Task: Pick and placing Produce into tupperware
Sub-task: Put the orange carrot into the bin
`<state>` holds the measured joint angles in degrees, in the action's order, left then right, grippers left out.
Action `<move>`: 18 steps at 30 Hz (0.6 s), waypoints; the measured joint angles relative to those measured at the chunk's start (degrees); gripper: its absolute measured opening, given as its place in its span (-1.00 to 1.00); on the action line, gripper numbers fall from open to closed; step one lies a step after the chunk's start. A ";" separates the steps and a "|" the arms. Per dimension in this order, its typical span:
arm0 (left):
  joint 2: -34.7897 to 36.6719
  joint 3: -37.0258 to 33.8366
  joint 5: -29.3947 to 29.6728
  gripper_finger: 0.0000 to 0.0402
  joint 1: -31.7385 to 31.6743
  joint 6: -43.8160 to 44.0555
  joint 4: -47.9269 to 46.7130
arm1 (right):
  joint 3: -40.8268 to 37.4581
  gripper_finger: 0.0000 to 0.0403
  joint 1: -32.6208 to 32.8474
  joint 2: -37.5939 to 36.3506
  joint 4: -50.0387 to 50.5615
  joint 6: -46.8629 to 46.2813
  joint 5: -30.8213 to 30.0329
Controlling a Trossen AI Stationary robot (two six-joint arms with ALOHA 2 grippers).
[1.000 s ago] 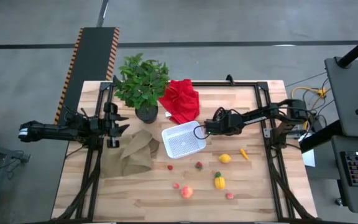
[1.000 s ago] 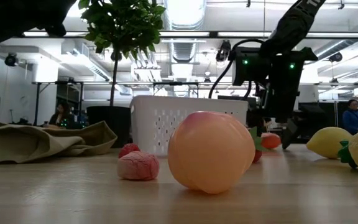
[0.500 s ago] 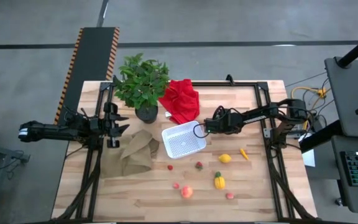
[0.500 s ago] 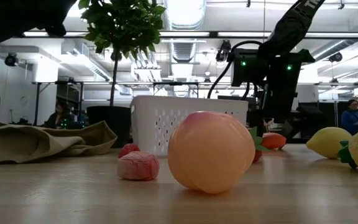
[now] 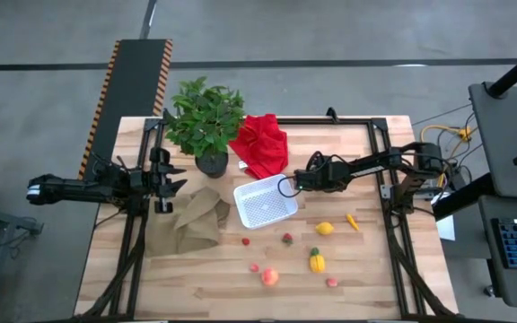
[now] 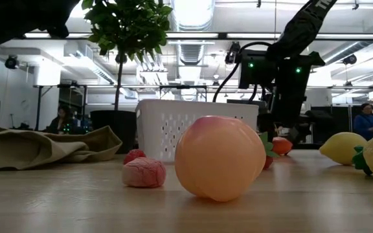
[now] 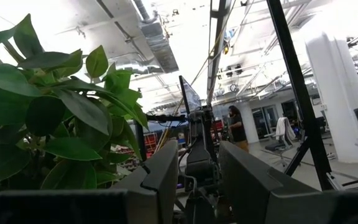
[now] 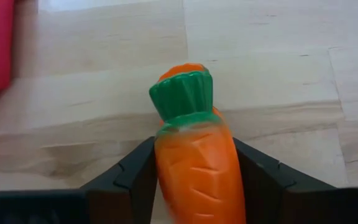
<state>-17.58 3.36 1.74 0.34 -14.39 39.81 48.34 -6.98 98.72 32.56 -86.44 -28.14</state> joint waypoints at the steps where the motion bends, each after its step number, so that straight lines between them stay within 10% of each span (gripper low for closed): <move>1: -0.02 0.00 0.00 -0.48 0.00 0.00 0.00 | 0.02 -0.15 0.00 0.00 0.02 0.03 0.00; 18: -0.14 -0.02 0.19 -0.48 0.01 0.00 -1.46 | -0.02 -0.17 0.09 -7.10 0.46 5.68 -0.01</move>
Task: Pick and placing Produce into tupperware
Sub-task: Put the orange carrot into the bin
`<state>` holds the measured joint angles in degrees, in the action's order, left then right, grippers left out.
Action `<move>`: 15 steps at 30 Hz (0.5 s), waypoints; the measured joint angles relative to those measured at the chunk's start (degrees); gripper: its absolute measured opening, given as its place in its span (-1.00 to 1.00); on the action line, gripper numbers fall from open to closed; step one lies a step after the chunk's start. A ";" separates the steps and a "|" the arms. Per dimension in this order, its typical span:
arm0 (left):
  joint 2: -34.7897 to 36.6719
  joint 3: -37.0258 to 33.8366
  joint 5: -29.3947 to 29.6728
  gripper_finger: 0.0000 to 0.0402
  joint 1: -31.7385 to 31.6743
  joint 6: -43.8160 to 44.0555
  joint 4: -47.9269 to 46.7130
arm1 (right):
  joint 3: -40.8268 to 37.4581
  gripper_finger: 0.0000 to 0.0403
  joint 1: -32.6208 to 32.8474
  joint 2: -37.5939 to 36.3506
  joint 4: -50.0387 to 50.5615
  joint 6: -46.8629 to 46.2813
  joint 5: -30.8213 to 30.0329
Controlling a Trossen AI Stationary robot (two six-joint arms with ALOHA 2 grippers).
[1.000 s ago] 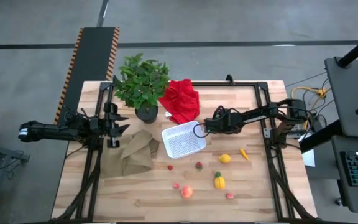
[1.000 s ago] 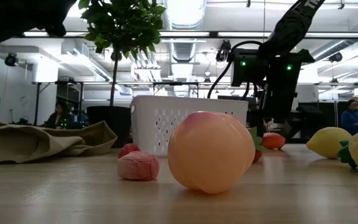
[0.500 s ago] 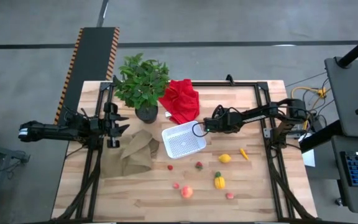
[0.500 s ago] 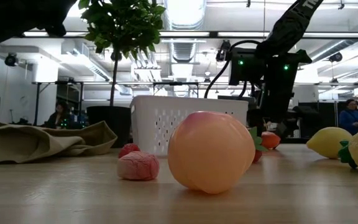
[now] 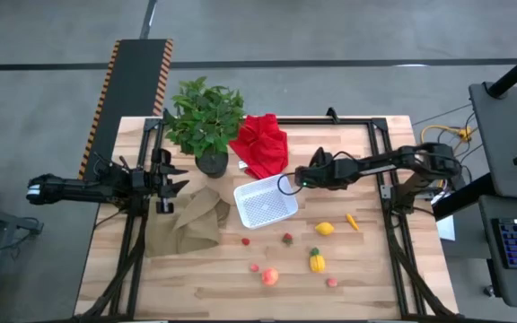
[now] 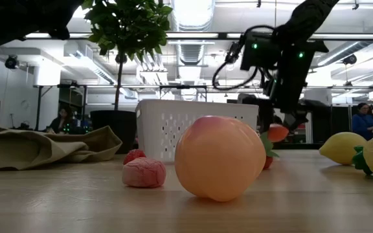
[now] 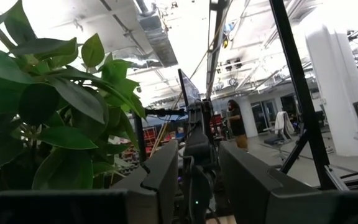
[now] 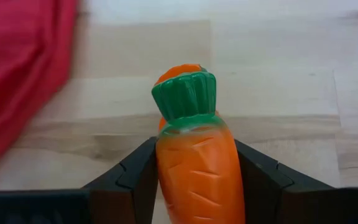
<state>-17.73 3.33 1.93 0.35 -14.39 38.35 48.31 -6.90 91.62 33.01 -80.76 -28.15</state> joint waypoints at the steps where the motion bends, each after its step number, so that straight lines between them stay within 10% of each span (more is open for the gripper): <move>1: 0.04 0.00 0.01 -0.48 0.01 0.00 0.00 | 0.00 -0.17 0.00 -0.80 -0.03 0.27 -0.02; 15: -0.12 0.00 0.58 -0.48 -0.01 -0.02 -0.22 | 3.03 -0.17 5.96 -12.16 -17.20 9.53 -0.84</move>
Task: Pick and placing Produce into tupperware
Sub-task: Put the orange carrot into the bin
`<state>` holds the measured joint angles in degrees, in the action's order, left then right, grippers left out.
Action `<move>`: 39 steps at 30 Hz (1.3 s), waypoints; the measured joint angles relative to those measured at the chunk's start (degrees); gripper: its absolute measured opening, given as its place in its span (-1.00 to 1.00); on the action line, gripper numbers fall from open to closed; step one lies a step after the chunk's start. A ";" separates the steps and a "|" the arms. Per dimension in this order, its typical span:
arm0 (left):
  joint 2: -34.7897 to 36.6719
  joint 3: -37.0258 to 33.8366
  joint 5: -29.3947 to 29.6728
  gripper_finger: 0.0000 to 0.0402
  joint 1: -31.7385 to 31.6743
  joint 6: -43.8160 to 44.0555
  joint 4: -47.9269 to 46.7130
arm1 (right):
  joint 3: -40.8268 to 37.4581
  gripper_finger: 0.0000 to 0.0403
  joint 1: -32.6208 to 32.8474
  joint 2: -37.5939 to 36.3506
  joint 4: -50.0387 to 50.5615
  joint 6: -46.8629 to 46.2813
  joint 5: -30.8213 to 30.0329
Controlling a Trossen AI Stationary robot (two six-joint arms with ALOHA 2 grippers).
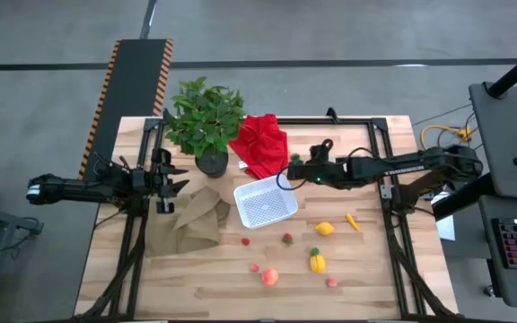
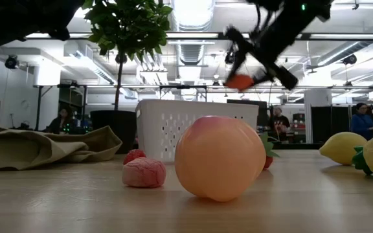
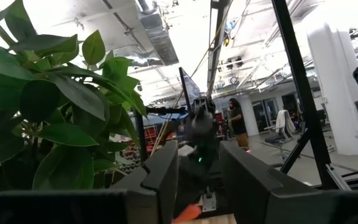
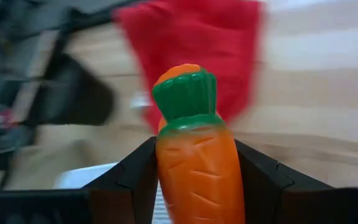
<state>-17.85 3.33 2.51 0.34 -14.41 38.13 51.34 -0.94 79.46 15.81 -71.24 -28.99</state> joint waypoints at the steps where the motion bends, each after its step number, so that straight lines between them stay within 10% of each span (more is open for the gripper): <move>1: 0.00 0.00 0.20 -0.48 0.01 0.00 -0.02 | 0.88 -0.17 0.93 0.29 -1.50 1.35 -0.60; 11: -0.22 0.00 1.37 -0.48 0.00 -0.04 -0.17 | 16.36 -0.17 5.69 12.16 -1.03 10.27 -2.45; 23: -0.22 -0.04 1.42 -0.48 0.01 0.11 -0.37 | 36.69 -0.17 6.02 26.31 30.41 6.74 -0.25; 39: -0.03 -0.15 1.44 -0.48 0.02 0.11 -1.42 | 37.44 -0.17 6.07 32.34 36.70 3.96 3.82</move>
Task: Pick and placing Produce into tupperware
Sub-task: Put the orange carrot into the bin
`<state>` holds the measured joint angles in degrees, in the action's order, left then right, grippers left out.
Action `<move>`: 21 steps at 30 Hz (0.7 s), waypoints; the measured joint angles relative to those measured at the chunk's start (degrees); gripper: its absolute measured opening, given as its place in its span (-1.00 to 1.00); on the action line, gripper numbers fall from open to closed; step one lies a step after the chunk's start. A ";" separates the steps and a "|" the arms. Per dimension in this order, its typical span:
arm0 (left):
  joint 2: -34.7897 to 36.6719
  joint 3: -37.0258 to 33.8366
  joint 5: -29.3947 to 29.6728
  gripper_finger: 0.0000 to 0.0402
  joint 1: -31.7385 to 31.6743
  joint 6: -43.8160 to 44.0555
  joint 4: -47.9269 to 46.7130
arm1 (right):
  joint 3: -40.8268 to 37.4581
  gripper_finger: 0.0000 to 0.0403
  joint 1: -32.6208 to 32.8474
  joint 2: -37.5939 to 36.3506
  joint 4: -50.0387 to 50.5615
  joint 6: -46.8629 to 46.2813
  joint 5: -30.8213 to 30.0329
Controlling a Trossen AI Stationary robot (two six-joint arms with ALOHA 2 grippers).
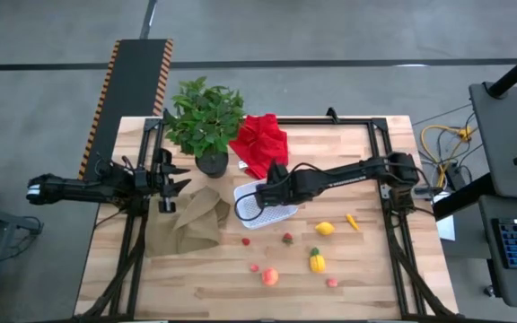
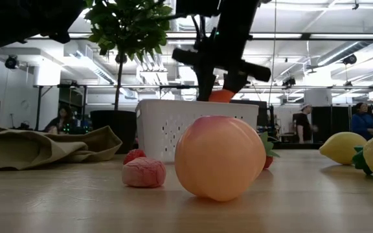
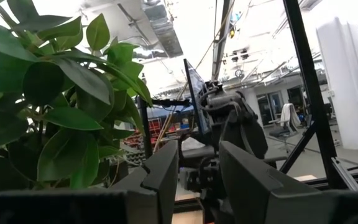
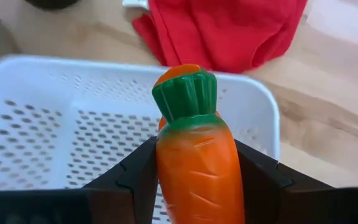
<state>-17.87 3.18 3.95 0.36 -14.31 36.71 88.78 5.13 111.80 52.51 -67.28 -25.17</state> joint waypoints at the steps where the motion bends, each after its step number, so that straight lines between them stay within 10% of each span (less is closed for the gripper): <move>1: -0.01 -0.01 0.00 -0.48 -0.01 0.00 0.04 | -0.01 -0.17 0.00 0.58 -0.04 0.06 0.65; 21: -0.09 -0.11 0.00 -0.48 -0.02 -0.07 0.07 | 0.00 -0.05 -0.15 4.23 0.86 0.23 1.19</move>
<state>-17.96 3.07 3.95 0.34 -14.37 36.79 88.78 4.97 116.03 53.37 -67.05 -23.98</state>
